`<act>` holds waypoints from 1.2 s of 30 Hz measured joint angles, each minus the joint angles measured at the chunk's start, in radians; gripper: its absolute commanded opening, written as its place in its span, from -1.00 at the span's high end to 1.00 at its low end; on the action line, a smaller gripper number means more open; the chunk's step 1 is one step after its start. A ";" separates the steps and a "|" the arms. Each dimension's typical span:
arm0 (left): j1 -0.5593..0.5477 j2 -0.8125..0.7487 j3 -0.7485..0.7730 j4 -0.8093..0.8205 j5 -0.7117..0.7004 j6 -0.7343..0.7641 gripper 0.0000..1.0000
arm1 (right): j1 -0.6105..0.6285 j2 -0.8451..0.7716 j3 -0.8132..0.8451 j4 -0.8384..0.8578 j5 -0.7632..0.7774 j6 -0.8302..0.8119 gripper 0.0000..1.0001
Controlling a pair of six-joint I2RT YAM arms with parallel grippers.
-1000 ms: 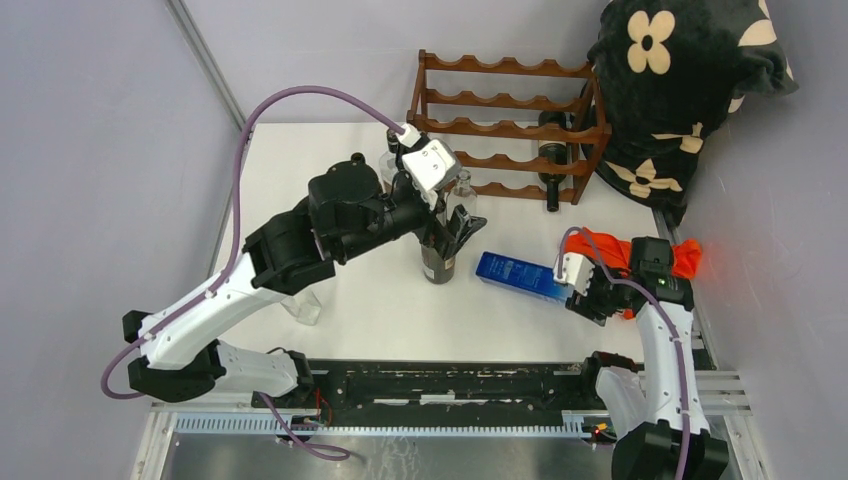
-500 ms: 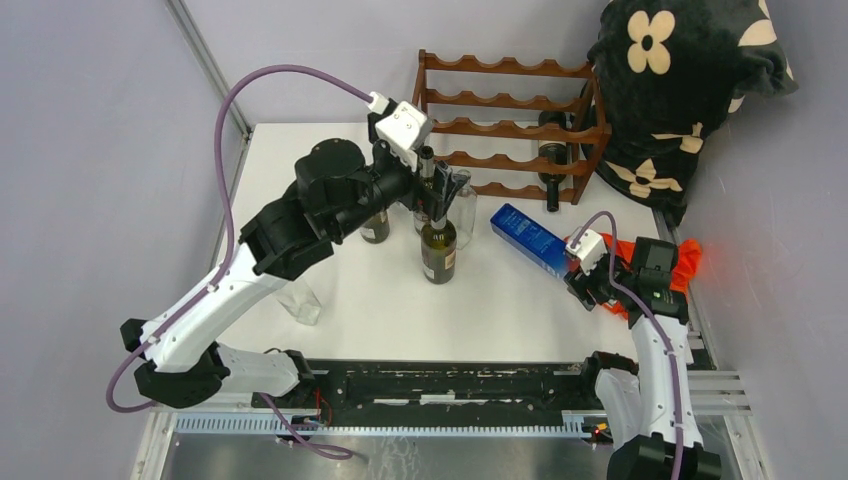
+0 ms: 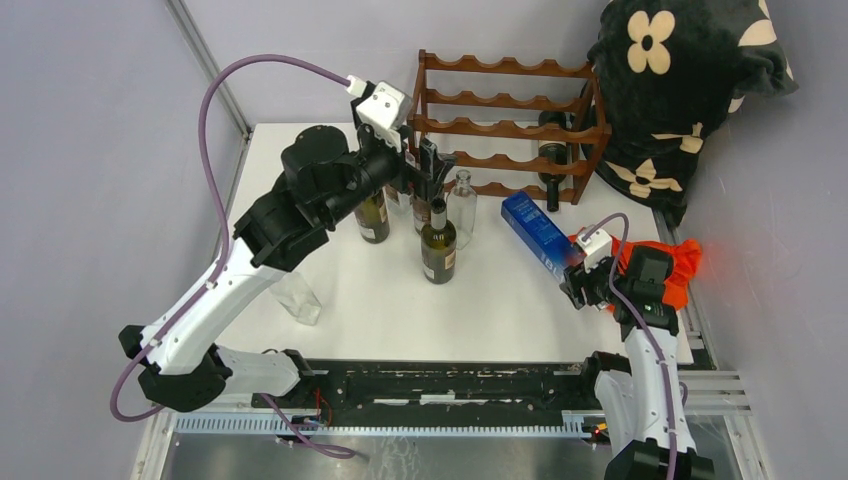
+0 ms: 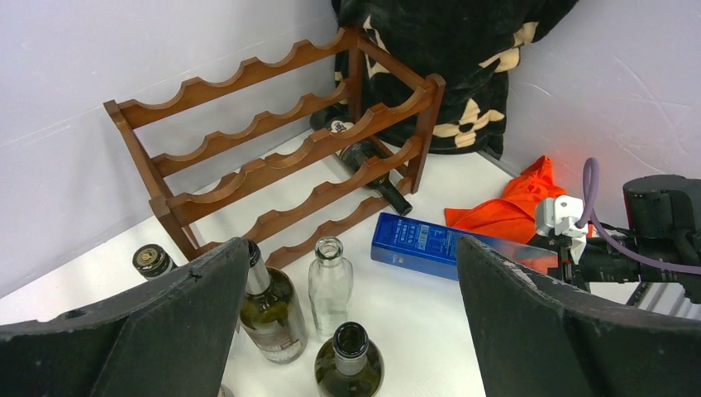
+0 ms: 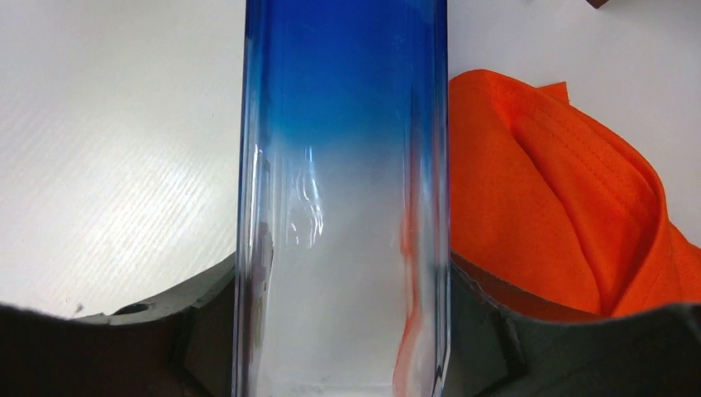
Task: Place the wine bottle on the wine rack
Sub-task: Pick up the wine bottle from the center of the board, then place the wine bottle in the wine rack.
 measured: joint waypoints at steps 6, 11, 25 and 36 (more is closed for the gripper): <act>0.029 -0.004 -0.004 0.004 0.016 0.000 -1.00 | 0.000 -0.006 -0.038 0.089 0.013 0.128 1.00; 0.064 -0.024 -0.030 0.004 0.031 0.000 -1.00 | 0.023 -0.006 -0.061 0.135 0.058 0.211 1.00; 0.090 0.011 -0.011 0.029 0.064 0.053 -1.00 | 0.260 -0.015 -0.132 0.243 0.249 0.373 1.00; 0.114 0.089 0.029 0.050 0.097 0.084 -1.00 | 0.323 0.083 -0.153 0.353 0.387 0.488 1.00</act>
